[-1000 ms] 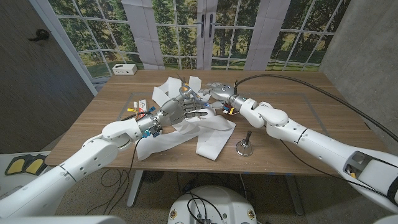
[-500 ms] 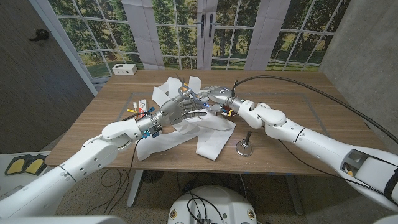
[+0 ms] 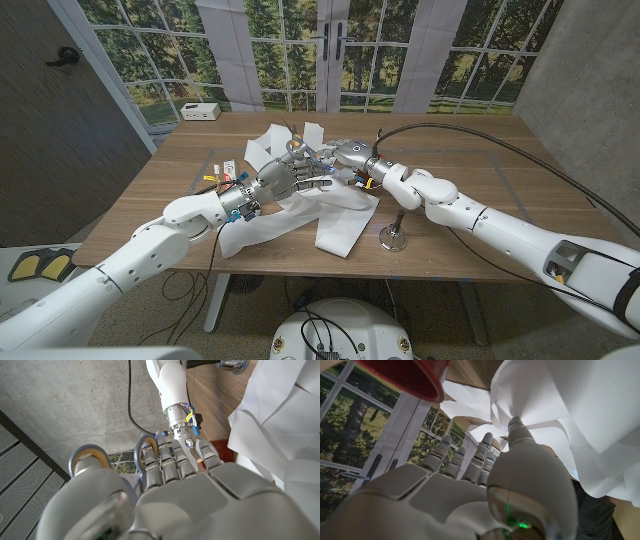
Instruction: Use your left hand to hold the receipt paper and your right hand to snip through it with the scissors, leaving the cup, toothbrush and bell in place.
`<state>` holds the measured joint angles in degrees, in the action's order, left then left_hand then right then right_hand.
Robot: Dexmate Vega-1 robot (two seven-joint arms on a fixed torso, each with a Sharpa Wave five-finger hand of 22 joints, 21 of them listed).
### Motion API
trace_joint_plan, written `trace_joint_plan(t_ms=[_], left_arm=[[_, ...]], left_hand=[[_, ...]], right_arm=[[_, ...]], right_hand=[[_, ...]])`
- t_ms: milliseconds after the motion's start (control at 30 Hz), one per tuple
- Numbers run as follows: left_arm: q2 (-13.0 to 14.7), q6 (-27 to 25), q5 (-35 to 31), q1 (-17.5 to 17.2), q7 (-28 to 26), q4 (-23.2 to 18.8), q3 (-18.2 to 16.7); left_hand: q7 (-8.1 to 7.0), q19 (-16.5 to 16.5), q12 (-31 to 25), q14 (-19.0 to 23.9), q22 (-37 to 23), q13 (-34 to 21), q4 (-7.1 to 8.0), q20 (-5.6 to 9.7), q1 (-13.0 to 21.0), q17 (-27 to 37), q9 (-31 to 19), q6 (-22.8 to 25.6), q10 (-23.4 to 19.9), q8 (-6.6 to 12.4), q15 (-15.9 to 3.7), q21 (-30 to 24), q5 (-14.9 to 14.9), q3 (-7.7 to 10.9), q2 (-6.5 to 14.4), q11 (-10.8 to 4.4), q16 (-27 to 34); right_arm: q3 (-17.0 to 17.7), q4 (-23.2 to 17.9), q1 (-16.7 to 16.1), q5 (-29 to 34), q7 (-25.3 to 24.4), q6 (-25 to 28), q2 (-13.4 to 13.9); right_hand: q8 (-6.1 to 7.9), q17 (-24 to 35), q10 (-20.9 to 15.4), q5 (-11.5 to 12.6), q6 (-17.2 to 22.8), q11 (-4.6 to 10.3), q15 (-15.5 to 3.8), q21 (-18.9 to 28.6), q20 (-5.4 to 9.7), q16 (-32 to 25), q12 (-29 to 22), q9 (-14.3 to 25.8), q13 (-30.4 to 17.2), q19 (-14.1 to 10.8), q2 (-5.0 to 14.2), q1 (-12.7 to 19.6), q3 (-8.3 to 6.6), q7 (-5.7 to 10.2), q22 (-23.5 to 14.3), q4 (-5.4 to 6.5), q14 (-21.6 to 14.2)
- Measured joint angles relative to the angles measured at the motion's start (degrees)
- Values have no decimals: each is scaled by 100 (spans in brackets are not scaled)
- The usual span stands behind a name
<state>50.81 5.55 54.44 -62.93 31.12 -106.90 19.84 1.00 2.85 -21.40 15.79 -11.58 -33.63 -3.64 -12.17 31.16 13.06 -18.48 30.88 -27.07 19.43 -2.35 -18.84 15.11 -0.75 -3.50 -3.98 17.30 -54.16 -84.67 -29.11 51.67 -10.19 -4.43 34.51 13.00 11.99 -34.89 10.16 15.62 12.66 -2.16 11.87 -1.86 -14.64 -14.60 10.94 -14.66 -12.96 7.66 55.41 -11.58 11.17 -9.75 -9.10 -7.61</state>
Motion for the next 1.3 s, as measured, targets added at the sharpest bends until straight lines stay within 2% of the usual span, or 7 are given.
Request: trace_joint_plan(t_ms=[167,233,500,600,833,1000,1300], left_arm=[[3,15,7,-24,2,0,-12],[4,15,7,-30,2,0,-14],[2,50,9,-46,19,17,-21],[0,57,10,-47,32,29,-22],[0,75,18,-53,61,47,-35],[1,82,23,-62,67,56,-47],[10,94,33,-77,84,72,-67]], left_hand=[[-30,0,16,0,0,-1,0,0,0,0,0,-30,0,-18,0,0,0,0,0,0,0],[-31,0,20,0,0,-1,0,0,0,0,0,-30,0,-19,0,0,0,0,0,0,0],[-31,0,21,20,0,-1,24,0,-1,0,0,-29,-1,-19,20,8,0,-24,1,1,0],[-31,0,21,33,0,-1,24,0,-30,0,0,-29,-1,-19,7,22,0,-24,30,1,0],[-32,0,22,40,0,-1,24,0,-7,0,0,-29,-2,-19,-1,22,0,-24,53,2,-45],[-19,32,25,40,0,-15,24,32,-7,0,0,-44,-2,-19,-1,21,0,-24,53,2,-45],[-19,63,25,40,0,-25,24,0,-7,14,0,-45,-10,-18,-1,21,0,-24,53,10,-44]], right_arm=[[-32,188,-2,-11,-270,-69,-54],[-32,188,-2,-11,-311,-79,-54],[-119,338,36,8,-446,-143,-106],[-160,410,69,28,-517,-177,-134],[-284,687,180,51,-671,-222,-247],[-354,825,253,58,-725,-286,-297],[-495,1159,378,57,-942,-364,-396]], right_hand=[[0,16,-174,0,161,6,-11,0,52,-44,-25,0,-14,-67,-10,87,-6,18,0,-6,-90],[0,16,-218,0,190,-7,-18,0,20,-44,-26,0,-36,-98,-10,87,-6,10,0,-6,-102],[0,16,-217,0,189,-7,11,-14,43,-44,-26,0,-39,-118,-37,119,-6,9,0,-6,-131],[1,42,-217,0,210,-7,11,-22,43,-88,-26,0,-39,-118,44,200,-29,30,0,17,-131],[0,42,-268,0,251,3,7,-22,106,-88,2,0,-60,-137,58,319,-76,71,1,15,-134],[-62,69,-332,0,353,1,3,-21,385,-153,15,0,-66,-353,72,470,-75,30,9,15,-265],[-22,120,-791,0,825,-7,2,-44,403,-333,46,0,-65,-372,178,637,-186,71,0,126,-567]])
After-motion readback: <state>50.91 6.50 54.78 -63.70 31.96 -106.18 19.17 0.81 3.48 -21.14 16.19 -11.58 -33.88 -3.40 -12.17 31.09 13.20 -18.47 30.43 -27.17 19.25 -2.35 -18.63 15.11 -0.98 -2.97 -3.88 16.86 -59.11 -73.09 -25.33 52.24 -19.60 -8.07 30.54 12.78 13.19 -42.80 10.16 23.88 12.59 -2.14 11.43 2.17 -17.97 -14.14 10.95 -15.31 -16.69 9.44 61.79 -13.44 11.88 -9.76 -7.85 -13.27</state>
